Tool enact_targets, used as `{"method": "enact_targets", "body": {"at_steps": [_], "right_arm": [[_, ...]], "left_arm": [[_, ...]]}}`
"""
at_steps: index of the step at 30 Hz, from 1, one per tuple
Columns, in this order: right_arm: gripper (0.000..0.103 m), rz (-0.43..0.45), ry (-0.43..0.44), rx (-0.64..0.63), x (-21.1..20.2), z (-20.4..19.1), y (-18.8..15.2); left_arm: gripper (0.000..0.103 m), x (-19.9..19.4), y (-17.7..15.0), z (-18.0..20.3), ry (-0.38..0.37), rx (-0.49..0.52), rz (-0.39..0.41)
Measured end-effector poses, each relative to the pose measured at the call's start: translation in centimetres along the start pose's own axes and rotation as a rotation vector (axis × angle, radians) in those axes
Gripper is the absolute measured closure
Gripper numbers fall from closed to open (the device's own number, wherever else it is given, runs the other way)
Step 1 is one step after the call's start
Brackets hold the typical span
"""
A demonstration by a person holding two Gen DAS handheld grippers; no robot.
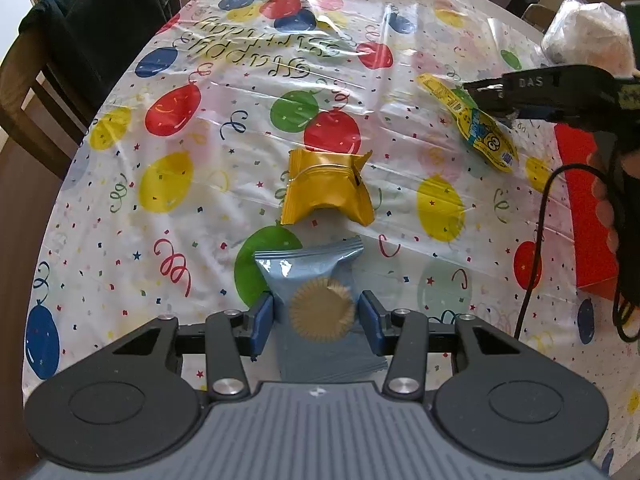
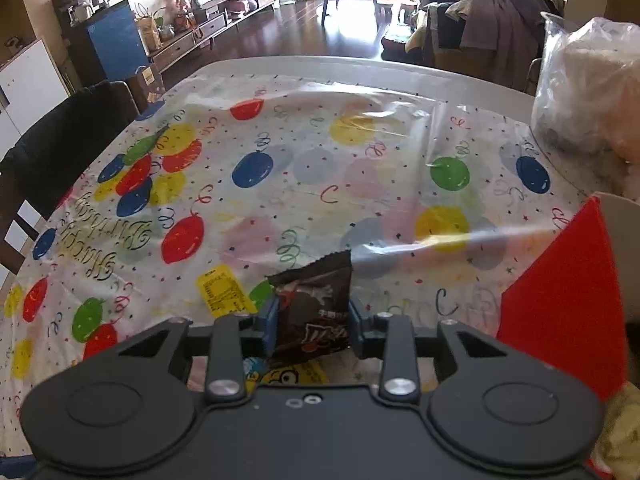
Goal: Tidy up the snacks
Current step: 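Grasp the blue gold-seal packet with the left gripper while the right grasps the dark chocolate packet, then carry the blue packet and chocolate packet over the cardboard box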
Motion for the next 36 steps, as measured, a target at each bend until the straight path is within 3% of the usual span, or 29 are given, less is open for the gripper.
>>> {"method": "enact_targets", "body": {"at_steps": [7, 21, 29, 36], "right_arm": [[0.070, 0.026, 0.009, 0.004, -2.9, -0.2, -1.4], [0.070, 0.141, 0.059, 0.062, -11.7, 0.5, -5.9], [0.070, 0.203, 0.033, 0.100, -16.2, 2.2, -9.0], [0.070, 0.243, -0.024, 0.168, -19.1, 5.5, -11.6]], "left_arm": [[0.059, -0.5, -0.1, -0.6, -0.029, -0.007, 0.001], [0.061, -3.6, 0.2, -0.8, -0.085, 0.069, 0.044], [0.061, -6.4, 0.2, 1.4, -0.135, 0.164, 0.089], [0.061, -9.1, 0.5, 5.7, -0.184, 0.284, 0.130]]}}
Point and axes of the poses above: each gripper's, at about its wrist camera, not at the fingertips, and x roughly the way its jaws point, z to its right, y to its top, the point moved 3 cm from there along x, roughly the way its jaws point, and after that the axes turned 11 degrees about -z, right-handed, at the moved point
